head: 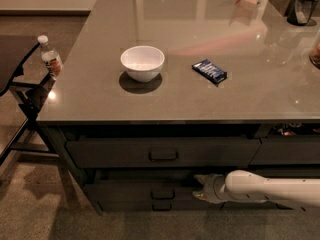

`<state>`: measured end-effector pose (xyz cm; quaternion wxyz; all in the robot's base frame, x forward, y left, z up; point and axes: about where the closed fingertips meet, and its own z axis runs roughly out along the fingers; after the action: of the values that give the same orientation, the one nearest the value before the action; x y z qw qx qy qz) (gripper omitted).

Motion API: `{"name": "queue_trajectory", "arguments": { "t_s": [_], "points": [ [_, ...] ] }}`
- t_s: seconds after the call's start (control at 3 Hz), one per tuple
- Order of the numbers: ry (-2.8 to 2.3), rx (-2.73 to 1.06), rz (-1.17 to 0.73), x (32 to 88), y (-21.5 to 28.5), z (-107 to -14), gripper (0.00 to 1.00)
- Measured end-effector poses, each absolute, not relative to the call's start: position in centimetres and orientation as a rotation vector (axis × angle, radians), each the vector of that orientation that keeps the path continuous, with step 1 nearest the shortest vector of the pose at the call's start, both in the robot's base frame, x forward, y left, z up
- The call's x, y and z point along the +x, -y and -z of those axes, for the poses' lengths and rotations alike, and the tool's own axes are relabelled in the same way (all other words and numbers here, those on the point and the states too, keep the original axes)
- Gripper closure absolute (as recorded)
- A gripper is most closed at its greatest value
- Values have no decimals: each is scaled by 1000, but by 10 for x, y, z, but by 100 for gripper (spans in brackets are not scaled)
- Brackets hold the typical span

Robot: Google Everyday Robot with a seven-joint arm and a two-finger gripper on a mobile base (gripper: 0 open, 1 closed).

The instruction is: Open middle drawer

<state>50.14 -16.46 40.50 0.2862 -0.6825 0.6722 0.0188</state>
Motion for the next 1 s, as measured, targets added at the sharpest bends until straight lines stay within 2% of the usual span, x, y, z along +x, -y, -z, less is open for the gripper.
{"name": "queue_trajectory", "arguments": {
  "t_s": [0.33,1.0],
  "points": [
    [-1774,-1820,-97,466,168,-394,100],
    [-1774,-1819,-98,464,167,-402,100]
  ]
}}
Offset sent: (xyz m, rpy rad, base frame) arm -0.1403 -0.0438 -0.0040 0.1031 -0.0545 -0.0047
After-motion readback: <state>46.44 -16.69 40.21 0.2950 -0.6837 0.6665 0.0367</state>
